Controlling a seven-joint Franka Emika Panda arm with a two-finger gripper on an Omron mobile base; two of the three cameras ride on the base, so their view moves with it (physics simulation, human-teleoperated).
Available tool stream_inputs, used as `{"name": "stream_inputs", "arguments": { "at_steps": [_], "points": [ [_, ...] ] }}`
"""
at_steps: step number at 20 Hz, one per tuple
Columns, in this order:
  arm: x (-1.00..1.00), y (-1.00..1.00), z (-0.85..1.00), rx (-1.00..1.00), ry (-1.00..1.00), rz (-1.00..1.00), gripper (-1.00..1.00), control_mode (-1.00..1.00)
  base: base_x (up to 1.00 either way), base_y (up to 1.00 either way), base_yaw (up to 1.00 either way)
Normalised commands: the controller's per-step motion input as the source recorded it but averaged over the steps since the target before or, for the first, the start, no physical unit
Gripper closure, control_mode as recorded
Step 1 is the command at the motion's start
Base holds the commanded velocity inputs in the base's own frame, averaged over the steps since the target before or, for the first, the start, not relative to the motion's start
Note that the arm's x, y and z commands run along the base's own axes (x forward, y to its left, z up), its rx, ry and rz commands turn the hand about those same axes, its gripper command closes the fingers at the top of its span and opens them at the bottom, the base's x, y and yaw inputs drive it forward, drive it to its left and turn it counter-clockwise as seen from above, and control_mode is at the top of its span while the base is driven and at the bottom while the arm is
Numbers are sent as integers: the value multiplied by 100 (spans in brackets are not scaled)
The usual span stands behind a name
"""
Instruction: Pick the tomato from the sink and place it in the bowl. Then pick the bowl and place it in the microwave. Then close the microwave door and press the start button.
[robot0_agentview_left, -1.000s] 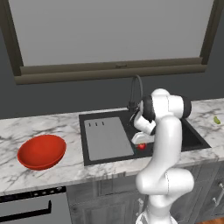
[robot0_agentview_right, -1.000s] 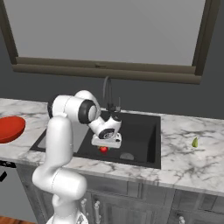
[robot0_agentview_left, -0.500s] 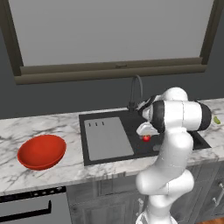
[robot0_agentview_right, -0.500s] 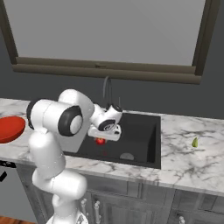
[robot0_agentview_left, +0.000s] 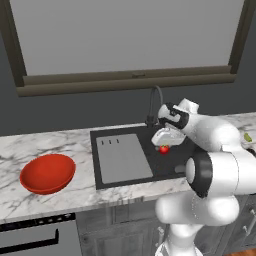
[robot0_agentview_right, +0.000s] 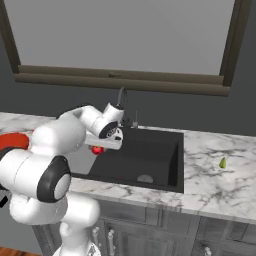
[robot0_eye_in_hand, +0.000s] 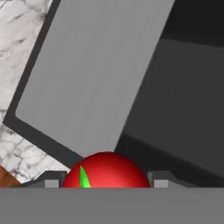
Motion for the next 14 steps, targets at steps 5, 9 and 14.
{"name": "stream_inputs", "arguments": {
  "at_steps": [5, 9, 14],
  "points": [
    [-74, 100, 93, -11, -19, 8, 100, -100, 0, 0, 0],
    [-55, 100, 54, -17, -30, 19, 100, -100, 0, 0, 0],
    [-21, 100, 55, -15, -13, 17, 100, -100, 0, 0, 0]
  ]
}}
